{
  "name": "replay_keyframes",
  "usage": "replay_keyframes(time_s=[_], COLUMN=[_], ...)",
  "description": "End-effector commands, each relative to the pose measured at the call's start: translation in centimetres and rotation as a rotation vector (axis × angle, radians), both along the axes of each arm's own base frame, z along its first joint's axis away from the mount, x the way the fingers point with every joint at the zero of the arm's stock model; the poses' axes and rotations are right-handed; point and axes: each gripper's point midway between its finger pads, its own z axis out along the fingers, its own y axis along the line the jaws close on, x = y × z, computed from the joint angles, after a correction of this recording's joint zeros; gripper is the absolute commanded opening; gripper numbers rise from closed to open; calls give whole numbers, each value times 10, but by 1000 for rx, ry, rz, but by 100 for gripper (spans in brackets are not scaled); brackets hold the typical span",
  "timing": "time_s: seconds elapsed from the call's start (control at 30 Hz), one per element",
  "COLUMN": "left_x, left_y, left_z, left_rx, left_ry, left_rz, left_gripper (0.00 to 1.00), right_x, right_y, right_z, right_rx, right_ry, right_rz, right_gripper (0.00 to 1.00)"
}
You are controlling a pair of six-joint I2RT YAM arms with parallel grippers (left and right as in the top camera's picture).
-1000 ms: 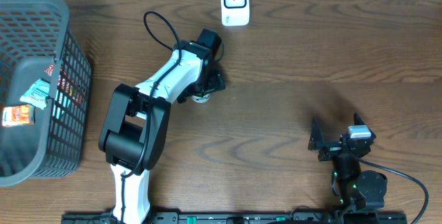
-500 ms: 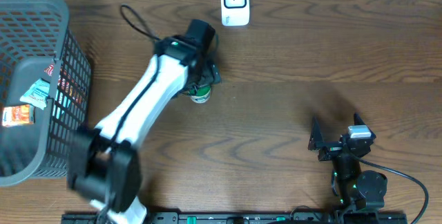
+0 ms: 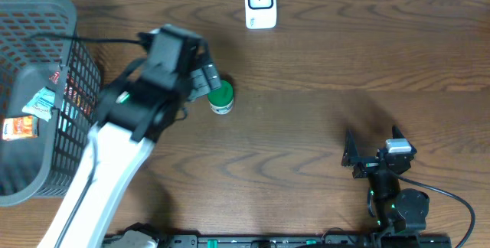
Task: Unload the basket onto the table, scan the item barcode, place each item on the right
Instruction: 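Set the green-capped jar on the table and release it, then reach the left gripper into the basket and grasp the Kleenex pack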
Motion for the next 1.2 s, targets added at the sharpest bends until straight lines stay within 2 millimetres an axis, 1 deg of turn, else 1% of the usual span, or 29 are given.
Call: replay_keyframes(time_s=[0.0, 0.07, 0.17, 0.3, 0.4, 0.47, 0.57, 0.63, 0.77, 0.87, 0.93, 1.0, 1.07, 1.1, 1.13, 1.17], left_x=[-14, -23, -41, -68, -89, -98, -106, -106, -97, -97, -98, -96, -91, -90, -88, -86], left_y=[27, 48, 89, 137, 178, 200, 233, 252, 292, 326, 344, 357, 370, 374, 382, 386], left_z=[36, 55, 80, 103, 111, 112, 107, 102, 86, 64, 41, 14, -20, -28, -44, -51], left_rx=[36, 49, 81, 146, 221, 265, 300, 299, 268, 229, 189, 127, 54, 43, 26, 18], left_ry=[-120, -182, -274, -353, -368, -357, -315, -286, -238, -174, -110, -35, 52, 74, 112, 127], left_rz=[13, 67, 200, 342, 496, 581, 717, 783, 898, 1032, 1116, 1178, 1239, 1257, 1285, 1298], left_gripper=[98, 98, 98, 98, 98, 98, 98, 98, 98, 98, 98, 98, 98, 98, 98, 98], right_x=[0, 0, 0, 0, 0, 0, 0, 0, 0, 0, 0, 0, 0, 0, 0, 0], right_y=[1, 1, 1, 1, 1, 1, 1, 1, 1, 1, 1, 1, 1, 1, 1, 1], right_z=[-2, -2, -2, -2, -1, -2, -2, -2, -2, -2, -2, -2, -2, -2, -1, -2], right_rx=[-4, -4, -4, -4, -4, -4, -4, -4, -4, -4, -4, -4, -4, -4, -4, -4], right_ry=[3, 3, 3, 3, 3, 3, 3, 3, 3, 3, 3, 3, 3, 3, 3, 3], right_rz=[5, 5, 5, 5, 5, 5, 5, 5, 5, 5, 5, 5, 5, 5, 5, 5], right_gripper=[99, 99, 99, 99, 99, 99, 99, 99, 99, 99, 99, 99, 99, 99, 99, 99])
